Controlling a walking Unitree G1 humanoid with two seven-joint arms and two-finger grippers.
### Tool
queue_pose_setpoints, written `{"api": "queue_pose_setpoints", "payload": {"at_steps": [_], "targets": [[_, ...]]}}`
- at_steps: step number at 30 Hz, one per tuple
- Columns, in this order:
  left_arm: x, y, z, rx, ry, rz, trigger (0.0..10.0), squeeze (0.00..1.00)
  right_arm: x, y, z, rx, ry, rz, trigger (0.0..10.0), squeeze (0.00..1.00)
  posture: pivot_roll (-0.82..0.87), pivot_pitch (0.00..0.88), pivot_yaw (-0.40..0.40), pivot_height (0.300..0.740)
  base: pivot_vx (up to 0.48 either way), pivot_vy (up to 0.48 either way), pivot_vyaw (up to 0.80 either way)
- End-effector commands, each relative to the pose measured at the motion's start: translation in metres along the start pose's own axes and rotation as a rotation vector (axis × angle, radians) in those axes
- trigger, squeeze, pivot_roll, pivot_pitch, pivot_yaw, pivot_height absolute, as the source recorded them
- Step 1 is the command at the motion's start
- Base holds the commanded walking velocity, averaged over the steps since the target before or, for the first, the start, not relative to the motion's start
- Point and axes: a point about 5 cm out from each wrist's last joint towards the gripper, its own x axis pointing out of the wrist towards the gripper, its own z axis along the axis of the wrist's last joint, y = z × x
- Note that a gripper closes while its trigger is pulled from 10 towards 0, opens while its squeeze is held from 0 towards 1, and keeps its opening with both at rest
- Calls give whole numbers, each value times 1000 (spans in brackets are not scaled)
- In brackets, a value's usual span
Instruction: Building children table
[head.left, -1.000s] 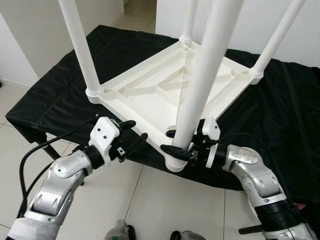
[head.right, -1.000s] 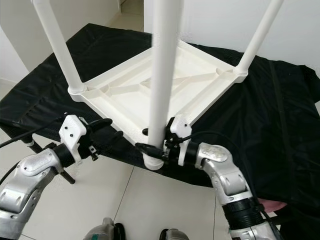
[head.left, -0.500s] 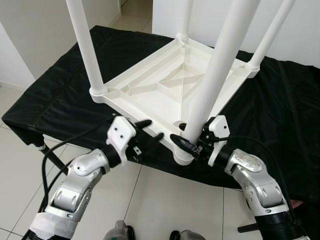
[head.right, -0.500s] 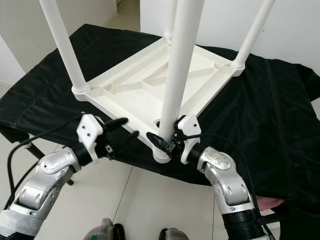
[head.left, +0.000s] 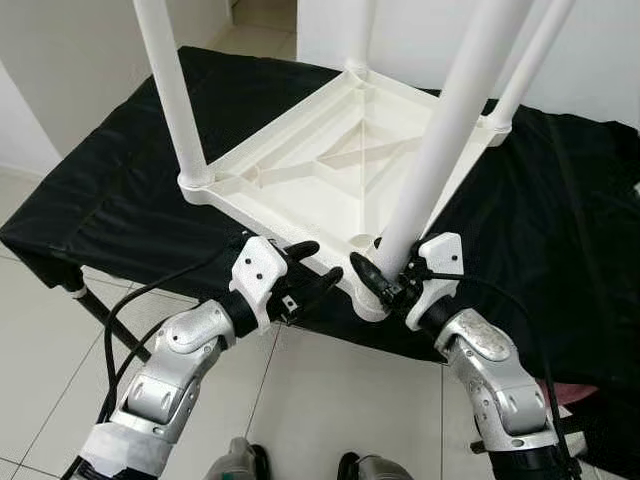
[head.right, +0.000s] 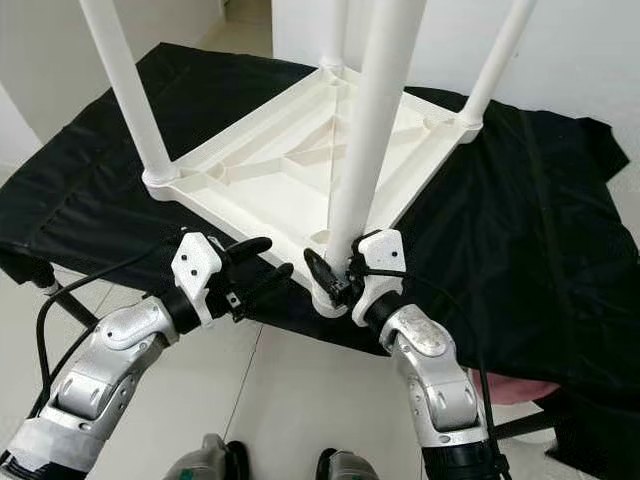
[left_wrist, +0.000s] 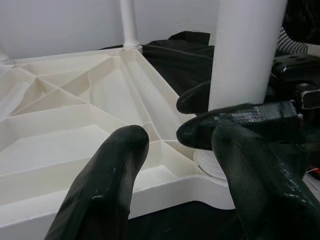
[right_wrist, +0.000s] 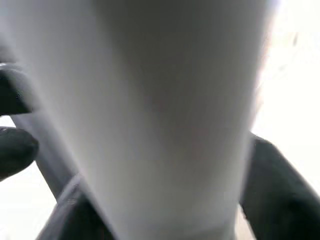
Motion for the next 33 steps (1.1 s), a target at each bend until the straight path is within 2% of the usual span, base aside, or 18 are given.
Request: {"api": "queue_pose_setpoints", "payload": {"at_steps": [1,3,5,6,8,11,14,18,22,27,28,29,30,33], "targets": [[2,-2,-4,13,13,-8,10000,0,-1,-2,1,34,-34,12,10000,1000,-62,139,9,740,0,0,0],[3,-4,-4,12,11,-12,10000,0,-1,-2,4,35,-59,16,10000,1000,-62,139,9,740,0,0,0],[5,-6,-3,14,4,-25,10000,0,-9,-2,4,45,-72,47,10000,1000,-62,139,12,740,0,0,0],[7,-7,-2,10,0,-28,10000,0,-15,-1,3,44,-70,77,10000,0,-62,139,12,740,0,0,0],[9,-6,-1,19,-6,-28,10000,0,-25,-2,2,43,-64,107,10000,0,-65,142,15,740,0,0,0],[11,-5,-1,21,-7,-30,10000,0,-30,-3,2,32,-56,130,10000,0,-69,143,19,740,0,0,0],[21,3,-8,58,25,-32,10000,0,-46,-6,0,-3,-19,196,10000,0,-90,142,35,740,0,0,0],[25,3,-12,81,50,-57,10000,0,-52,-6,-1,2,-1,235,10000,0,-90,142,35,740,0,0,0],[33,1,-13,65,49,-126,10000,0,-57,-9,0,-28,5,257,10000,0,-110,139,47,740,0,0,0],[29,2,-17,68,75,-231,10000,0,-66,-7,3,-59,-12,269,10000,0,-125,136,54,740,0,0,0],[26,4,-19,67,95,-268,10000,161,-70,-6,4,-74,-14,281,10000,0,-133,136,57,740,0,0,0],[26,4,-19,67,95,-268,10000,161,-70,-6,4,-74,-14,281,10000,0,-133,136,57,740,0,0,0],[24,6,-21,74,105,-286,10000,996,-73,-6,3,-74,-9,294,10000,0,-137,134,59,740,0,0,0],[17,9,-23,94,133,-361,10000,1000,-79,-7,4,-60,0,318,10000,0,-150,132,66,740,0,0,0]]}}
